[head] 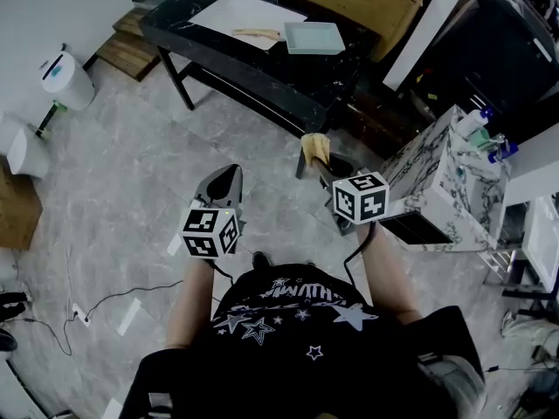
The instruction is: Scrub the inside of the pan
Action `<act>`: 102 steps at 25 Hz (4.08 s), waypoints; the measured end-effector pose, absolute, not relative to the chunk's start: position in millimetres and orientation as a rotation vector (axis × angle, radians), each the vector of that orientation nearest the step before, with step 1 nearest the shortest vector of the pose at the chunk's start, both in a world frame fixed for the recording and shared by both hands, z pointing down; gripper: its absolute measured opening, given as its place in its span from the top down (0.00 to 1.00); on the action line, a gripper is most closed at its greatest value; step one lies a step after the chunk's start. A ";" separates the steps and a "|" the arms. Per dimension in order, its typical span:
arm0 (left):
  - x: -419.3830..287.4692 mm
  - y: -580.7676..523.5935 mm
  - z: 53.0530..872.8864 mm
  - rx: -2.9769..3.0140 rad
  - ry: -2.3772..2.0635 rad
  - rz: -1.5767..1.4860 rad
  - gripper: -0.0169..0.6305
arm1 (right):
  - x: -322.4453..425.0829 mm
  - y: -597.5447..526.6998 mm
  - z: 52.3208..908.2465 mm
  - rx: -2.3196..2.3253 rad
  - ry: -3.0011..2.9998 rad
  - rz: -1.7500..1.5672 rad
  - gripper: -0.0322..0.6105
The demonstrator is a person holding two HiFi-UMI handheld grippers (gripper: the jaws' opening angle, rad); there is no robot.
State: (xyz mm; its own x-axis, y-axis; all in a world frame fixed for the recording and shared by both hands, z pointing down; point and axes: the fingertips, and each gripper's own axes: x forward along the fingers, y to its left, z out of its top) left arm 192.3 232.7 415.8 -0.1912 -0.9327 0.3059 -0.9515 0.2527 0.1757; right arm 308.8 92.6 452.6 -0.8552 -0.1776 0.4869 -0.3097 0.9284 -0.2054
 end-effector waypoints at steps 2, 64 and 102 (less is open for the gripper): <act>188.9 235.1 419.6 1.733 -2.168 0.074 0.96 | 302.2 96.0 453.9 0.344 -2.613 0.380 0.82; -56.3 -90.0 431.1 1.850 -2.027 0.254 0.96 | 93.4 -256.0 465.7 0.576 -2.664 0.587 0.81; -145.7 -178.0 487.2 2.424 -1.294 0.753 0.58 | 69.4 -278.0 458.9 1.290 -2.409 0.674 0.81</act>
State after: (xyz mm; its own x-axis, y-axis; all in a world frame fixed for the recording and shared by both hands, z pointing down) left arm -145.7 -178.0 487.2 0.4596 -0.6801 0.5712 -0.8327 -0.5536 0.0109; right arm 69.4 -278.0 458.9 -0.5379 -0.6869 0.4888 -0.8408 0.4791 -0.2520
